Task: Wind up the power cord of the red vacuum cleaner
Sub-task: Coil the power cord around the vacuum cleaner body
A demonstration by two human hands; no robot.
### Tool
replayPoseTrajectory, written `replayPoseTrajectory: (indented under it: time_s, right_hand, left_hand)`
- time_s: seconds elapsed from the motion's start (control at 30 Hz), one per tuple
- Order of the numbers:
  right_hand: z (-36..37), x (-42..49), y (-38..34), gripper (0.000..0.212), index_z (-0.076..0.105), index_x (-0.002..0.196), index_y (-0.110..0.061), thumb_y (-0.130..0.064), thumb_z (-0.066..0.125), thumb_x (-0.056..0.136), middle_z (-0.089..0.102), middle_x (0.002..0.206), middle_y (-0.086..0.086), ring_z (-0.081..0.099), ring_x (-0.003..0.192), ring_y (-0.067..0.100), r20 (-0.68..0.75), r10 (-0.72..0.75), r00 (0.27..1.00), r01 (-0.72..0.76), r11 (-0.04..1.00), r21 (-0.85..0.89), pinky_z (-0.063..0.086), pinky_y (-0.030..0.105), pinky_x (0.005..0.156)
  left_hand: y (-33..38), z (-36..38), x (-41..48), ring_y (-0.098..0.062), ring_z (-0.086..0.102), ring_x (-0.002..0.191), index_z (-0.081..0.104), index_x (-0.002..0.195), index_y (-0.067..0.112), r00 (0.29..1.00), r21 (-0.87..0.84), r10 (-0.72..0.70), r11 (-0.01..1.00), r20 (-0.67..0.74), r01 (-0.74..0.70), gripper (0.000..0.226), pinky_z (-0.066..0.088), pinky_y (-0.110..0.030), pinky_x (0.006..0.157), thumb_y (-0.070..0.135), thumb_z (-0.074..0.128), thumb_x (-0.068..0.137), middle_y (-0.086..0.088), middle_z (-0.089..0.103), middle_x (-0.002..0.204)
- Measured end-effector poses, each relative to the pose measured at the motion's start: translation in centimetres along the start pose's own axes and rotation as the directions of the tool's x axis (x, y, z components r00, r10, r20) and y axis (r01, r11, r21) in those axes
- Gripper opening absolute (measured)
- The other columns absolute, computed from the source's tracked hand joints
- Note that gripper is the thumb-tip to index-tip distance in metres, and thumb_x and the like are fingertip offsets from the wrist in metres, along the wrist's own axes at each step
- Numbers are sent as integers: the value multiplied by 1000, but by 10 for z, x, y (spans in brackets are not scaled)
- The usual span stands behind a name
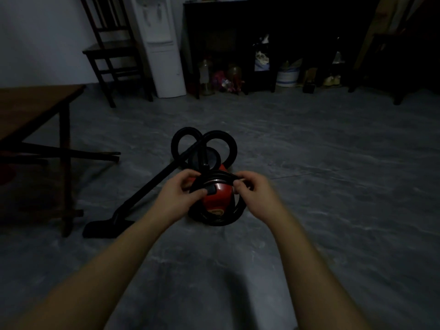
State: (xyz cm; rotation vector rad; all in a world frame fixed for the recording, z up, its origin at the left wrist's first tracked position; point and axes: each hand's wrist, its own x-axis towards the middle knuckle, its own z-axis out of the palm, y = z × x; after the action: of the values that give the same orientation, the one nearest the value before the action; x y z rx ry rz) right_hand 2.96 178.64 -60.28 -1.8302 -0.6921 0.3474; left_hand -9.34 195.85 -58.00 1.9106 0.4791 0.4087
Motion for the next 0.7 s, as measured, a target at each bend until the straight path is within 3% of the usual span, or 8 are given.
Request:
replayPoseTrajectory:
  time_s: [0.07,0.13,0.23,0.3,0.4,0.5,0.63,0.7]
  right_hand:
    - [0,5,0,17,71,107,-33,-27,60,95,71,94,-6,69,90,15,-43,-3,999,4,1000,22,57,37,83]
    - [3,11,0,20,72,109,-29,-30,61,92,73,95,-3,69,88,16,-69,13,998,-9,999,49,58,41,84]
    - [10,19,6,12,71,91,-42,-35,63,86,71,87,-9,67,83,15,-105,32,994,-24,997,77,59,43,83]
    - [18,23,11,15,70,89,-41,-27,65,90,70,86,-11,66,83,15,-110,40,993,-33,998,61,58,43,83]
    - [34,30,13,17,72,106,-29,-28,64,91,72,100,-4,68,94,18,-126,60,990,-59,998,8,57,39,85]
    - [54,39,14,21,71,108,-33,-36,65,88,71,102,-6,67,95,14,-103,38,994,-42,999,-32,57,38,86]
    - [76,43,25,24,71,110,-27,-26,74,86,64,86,-16,62,84,4,-19,7,1000,-9,993,-117,46,14,71]
    - [85,42,34,24,72,109,-24,-22,74,85,66,86,-13,62,79,3,34,10,999,-4,982,-188,43,7,65]
  left_hand:
    - [9,-4,9,7,63,84,62,112,20,991,170,136,977,-10,-132,34,50,-14,75,8,75,82,8,67,95]
    - [11,-7,15,10,61,87,59,120,25,965,299,263,920,16,-255,40,47,-10,77,13,72,85,18,62,101]
    - [2,-7,20,4,61,98,60,127,23,926,415,370,833,73,-365,41,51,-19,86,19,66,87,15,65,111]
    - [-6,-8,24,-1,63,101,64,124,23,925,460,371,809,87,-367,36,52,-20,88,19,65,88,9,69,112]
    - [-11,-17,37,3,63,91,70,116,22,932,511,352,787,88,-345,29,50,-10,79,17,68,88,9,72,102]
    - [-24,-30,45,-2,67,84,72,112,19,948,505,312,809,68,-302,24,55,-19,77,18,69,88,11,71,92]
    - [-55,-44,50,0,68,77,75,103,23,966,463,252,851,52,-247,17,55,-20,72,23,71,86,20,68,78]
    - [-74,-47,49,-1,68,76,74,104,23,968,452,238,856,84,-250,18,55,-22,71,23,72,85,19,68,79]
